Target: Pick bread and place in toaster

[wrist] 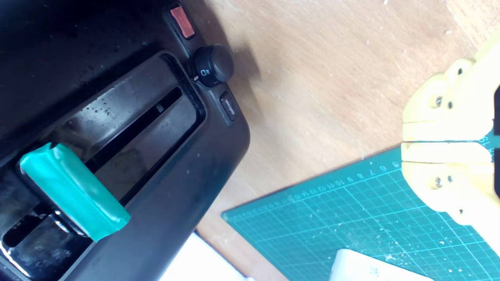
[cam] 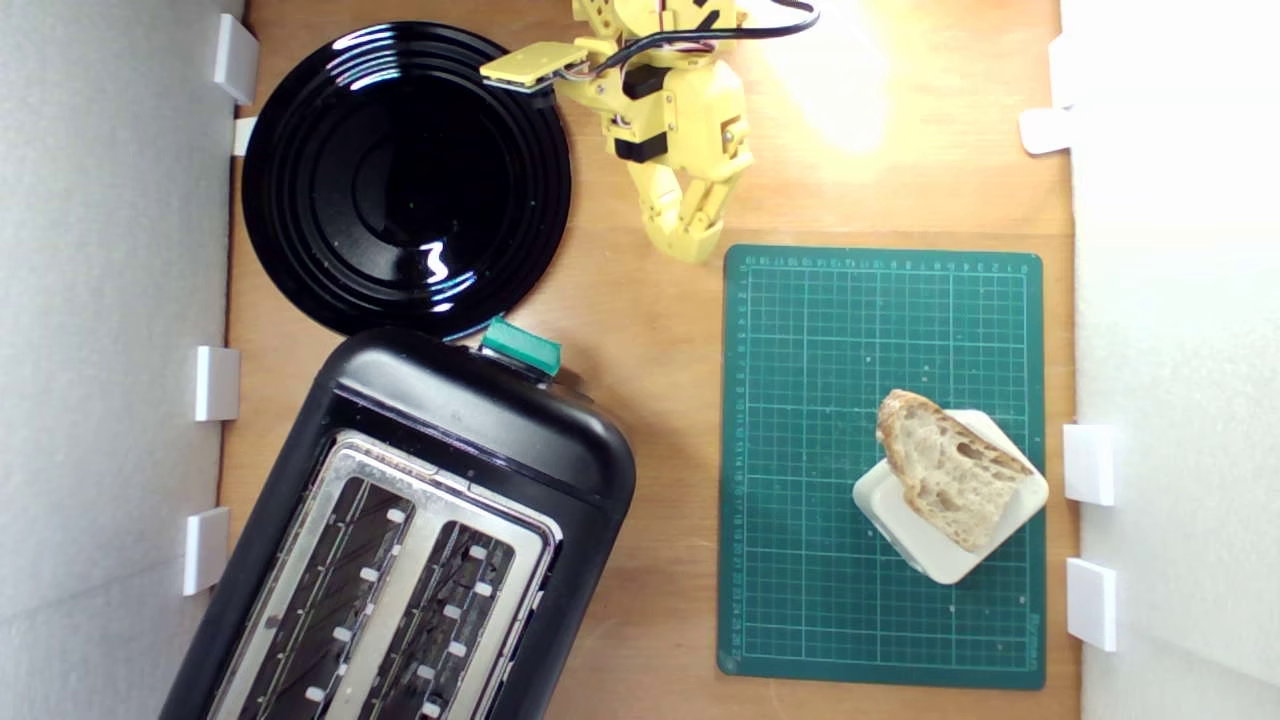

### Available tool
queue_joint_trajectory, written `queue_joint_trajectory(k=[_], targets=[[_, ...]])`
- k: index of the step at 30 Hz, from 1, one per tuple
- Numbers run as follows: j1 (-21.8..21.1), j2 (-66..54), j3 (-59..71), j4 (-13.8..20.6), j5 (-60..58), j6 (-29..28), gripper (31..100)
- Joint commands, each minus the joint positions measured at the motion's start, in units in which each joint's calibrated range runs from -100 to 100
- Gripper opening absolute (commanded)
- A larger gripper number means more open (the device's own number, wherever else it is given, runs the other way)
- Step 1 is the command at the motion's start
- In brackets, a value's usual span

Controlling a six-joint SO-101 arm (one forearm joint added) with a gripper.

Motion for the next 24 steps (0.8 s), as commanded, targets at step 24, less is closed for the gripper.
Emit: queue_joint_trajectory(k=[24], targets=[[-0.12,-0.43,0.21,0.23,0.17,-0.19,38.3]])
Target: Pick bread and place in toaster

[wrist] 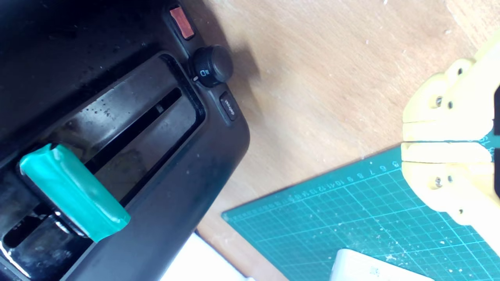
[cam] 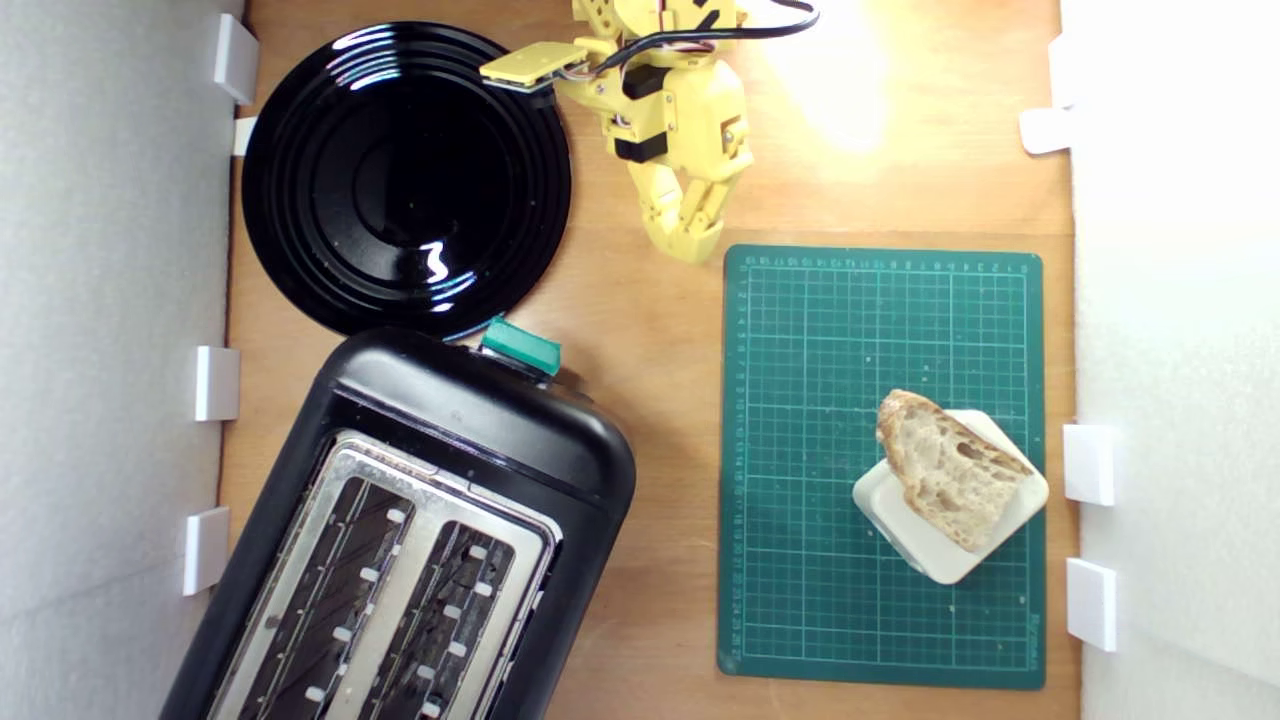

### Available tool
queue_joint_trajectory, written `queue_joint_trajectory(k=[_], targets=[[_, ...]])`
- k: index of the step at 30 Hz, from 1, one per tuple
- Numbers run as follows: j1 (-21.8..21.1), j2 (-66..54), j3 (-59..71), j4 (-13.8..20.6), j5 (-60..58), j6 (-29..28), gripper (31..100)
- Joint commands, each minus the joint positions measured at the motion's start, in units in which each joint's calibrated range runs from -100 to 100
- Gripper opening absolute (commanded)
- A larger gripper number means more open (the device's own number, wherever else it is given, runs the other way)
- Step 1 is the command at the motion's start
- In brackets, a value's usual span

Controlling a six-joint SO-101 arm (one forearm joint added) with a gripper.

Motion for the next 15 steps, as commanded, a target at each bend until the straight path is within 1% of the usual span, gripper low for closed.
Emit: queue_joint_trajectory(k=[1,6,15], targets=[[-0.12,-0.43,0.21,-0.04,0.17,-0.24,38.3],[-1.17,-0.43,0.21,-2.12,0.17,-0.3,38.3],[-0.45,-0.35,0.21,-1.22,0.25,-0.87,38.3]])
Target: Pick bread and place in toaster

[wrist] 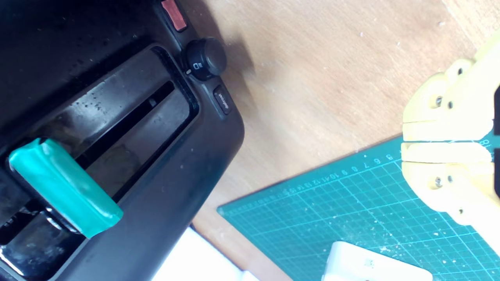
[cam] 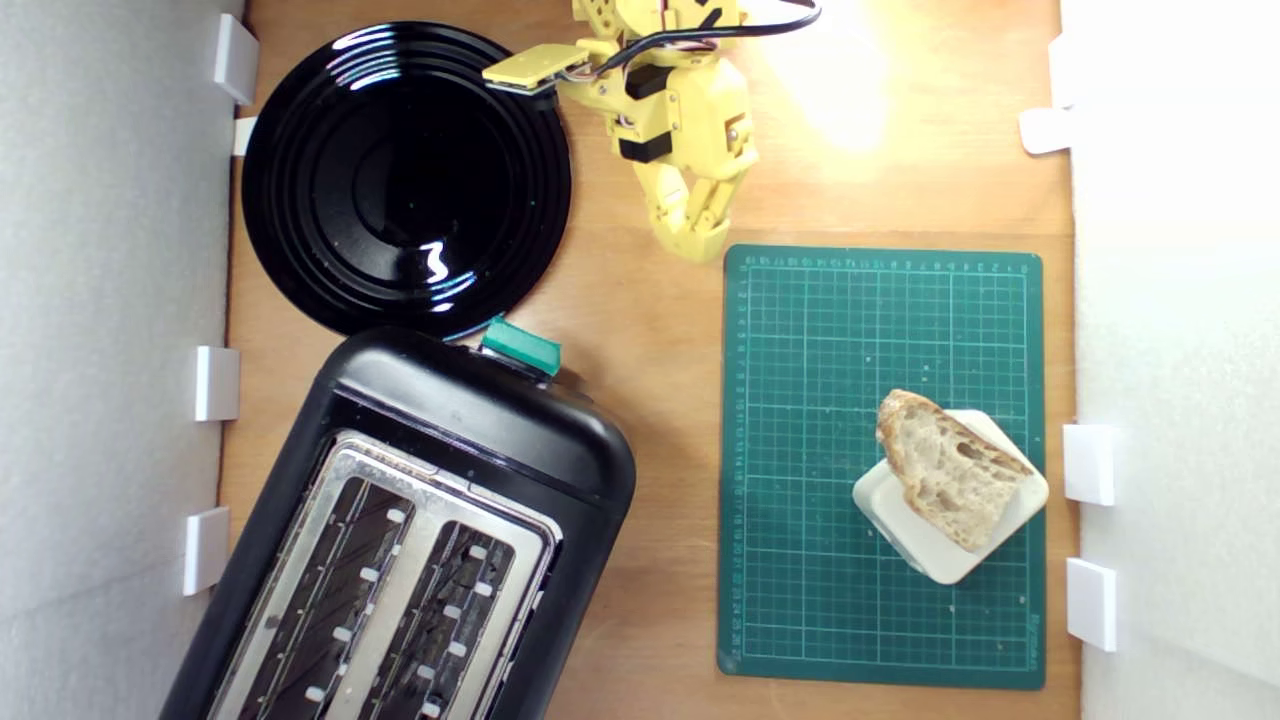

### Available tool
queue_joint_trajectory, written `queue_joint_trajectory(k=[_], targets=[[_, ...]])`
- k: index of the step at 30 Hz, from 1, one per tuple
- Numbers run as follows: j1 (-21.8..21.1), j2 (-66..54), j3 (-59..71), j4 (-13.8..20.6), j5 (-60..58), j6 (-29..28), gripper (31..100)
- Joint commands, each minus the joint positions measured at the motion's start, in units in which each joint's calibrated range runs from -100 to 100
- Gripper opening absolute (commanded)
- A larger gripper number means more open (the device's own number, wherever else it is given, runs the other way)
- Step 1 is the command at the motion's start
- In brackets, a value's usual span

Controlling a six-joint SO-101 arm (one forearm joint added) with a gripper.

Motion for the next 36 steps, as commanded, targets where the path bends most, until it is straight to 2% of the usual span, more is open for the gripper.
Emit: queue_joint_trajectory(k=[1,6,12,19,30,35,36], targets=[[0.38,-0.27,0.21,0.03,0.17,-1.71,38.3],[-0.11,0.65,0.03,2.57,-0.17,-3.07,38.3],[-0.51,8.05,-1.52,2.11,-4.27,-2.97,38.3],[-0.75,16.71,-1.52,2.11,-19.37,-2.97,38.3],[-6.39,39.34,-1.43,1.57,-52.56,-4.43,38.3],[-6.71,50.82,-1.43,3.75,-67.58,-8.67,38.3],[-6.71,54.56,-1.43,8.37,-71.59,-10.5,38.3]])
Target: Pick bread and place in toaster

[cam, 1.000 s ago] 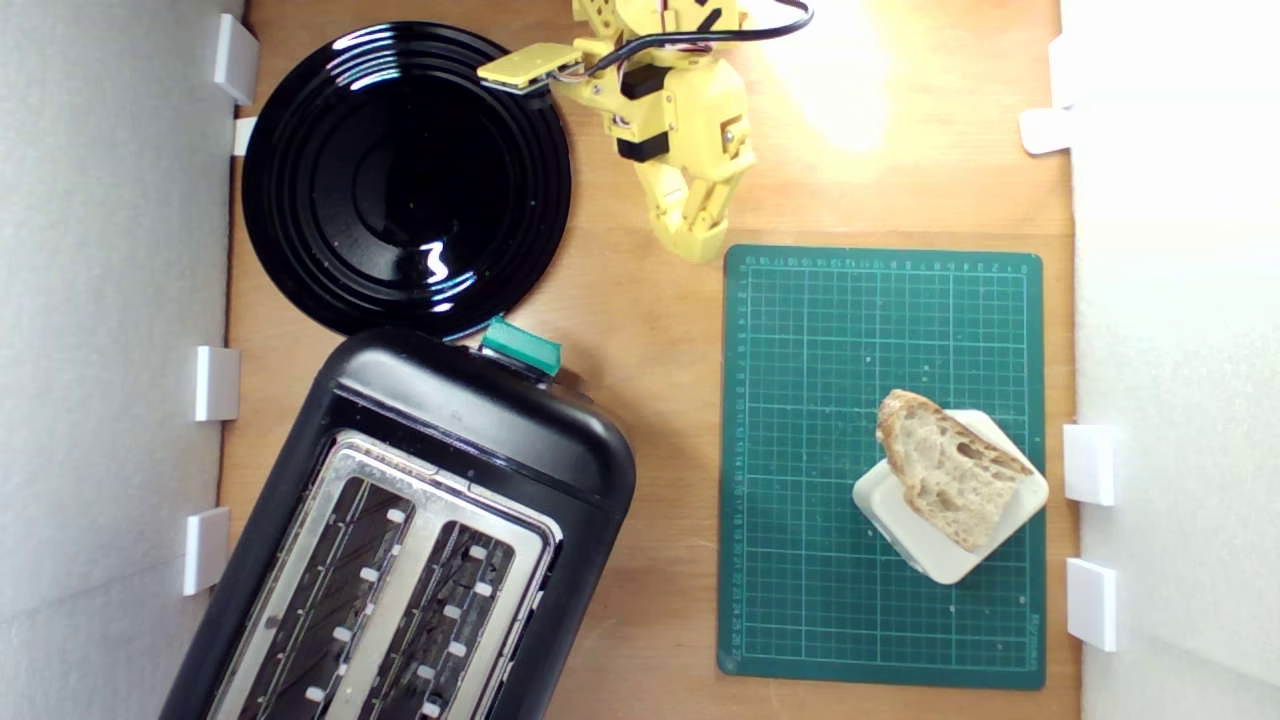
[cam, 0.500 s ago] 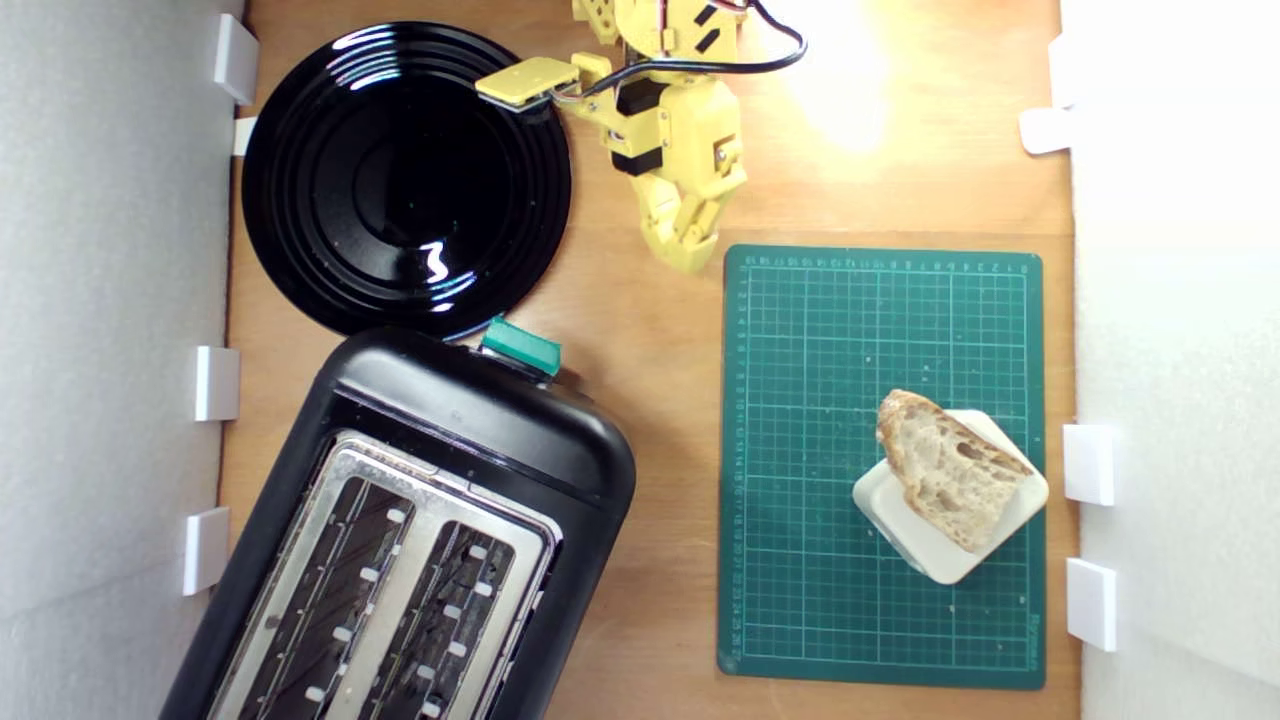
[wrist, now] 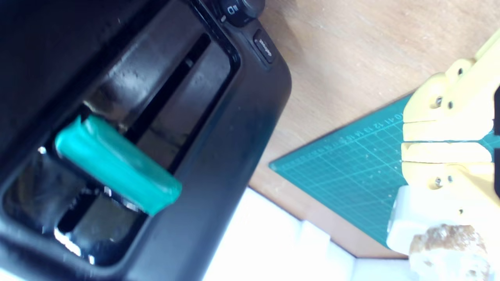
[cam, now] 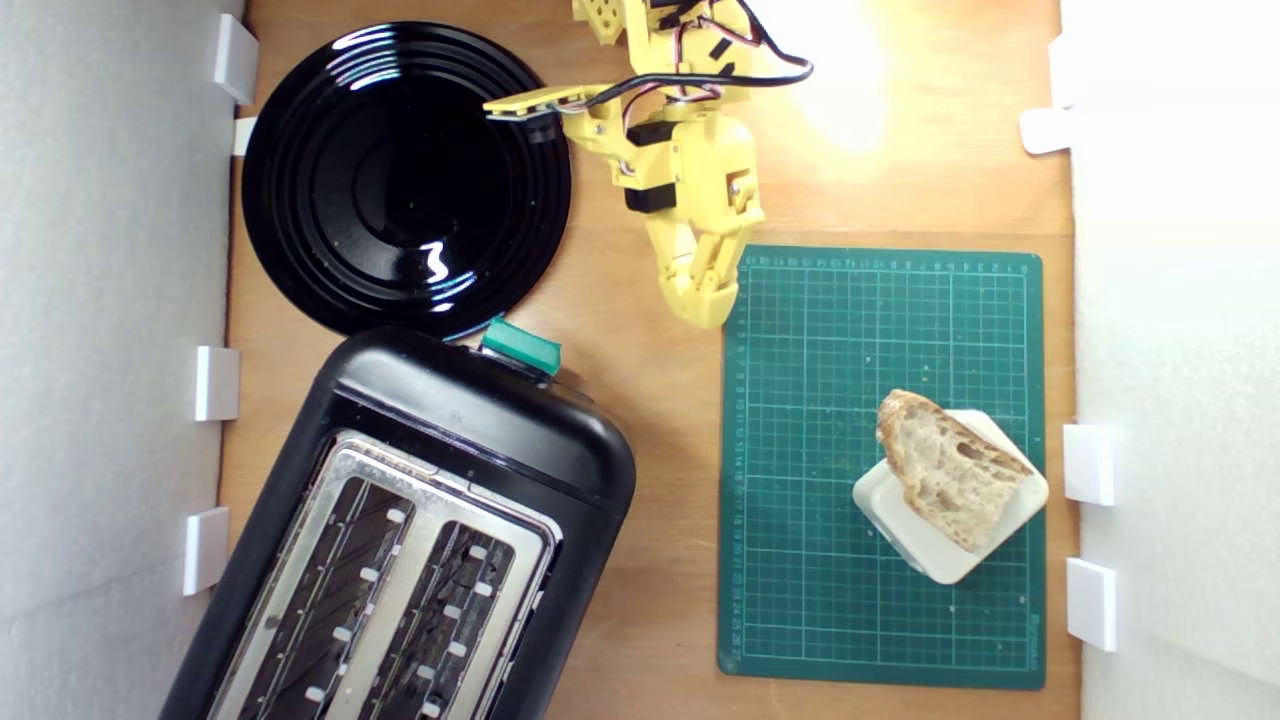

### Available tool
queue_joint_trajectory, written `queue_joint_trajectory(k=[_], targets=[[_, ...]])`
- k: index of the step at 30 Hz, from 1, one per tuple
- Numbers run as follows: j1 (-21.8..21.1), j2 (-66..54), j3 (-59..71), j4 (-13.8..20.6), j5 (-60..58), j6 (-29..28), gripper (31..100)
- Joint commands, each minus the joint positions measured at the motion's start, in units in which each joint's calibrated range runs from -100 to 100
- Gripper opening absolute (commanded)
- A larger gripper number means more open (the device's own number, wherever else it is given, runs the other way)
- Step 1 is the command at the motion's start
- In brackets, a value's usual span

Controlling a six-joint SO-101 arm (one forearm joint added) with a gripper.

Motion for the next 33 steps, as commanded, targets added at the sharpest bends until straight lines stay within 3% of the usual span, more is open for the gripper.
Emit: queue_joint_trajectory(k=[1,5,11,18,22,33], targets=[[-0.25,7.84,-1.06,8.15,-11.43,-4.1,38.3],[0.24,14.75,-1.15,16.77,-19.03,-8.07,38.3],[0.15,23.48,-1.24,22.39,-27.47,-9.17,38.3],[-0.01,31.72,-1.78,25.56,-35.66,-11.06,38.7],[-0.33,35.88,-2.15,25.65,-40.87,-11.06,39.0],[-0.57,50.44,-15.94,25.56,-41.64,-11.16,39.1]])
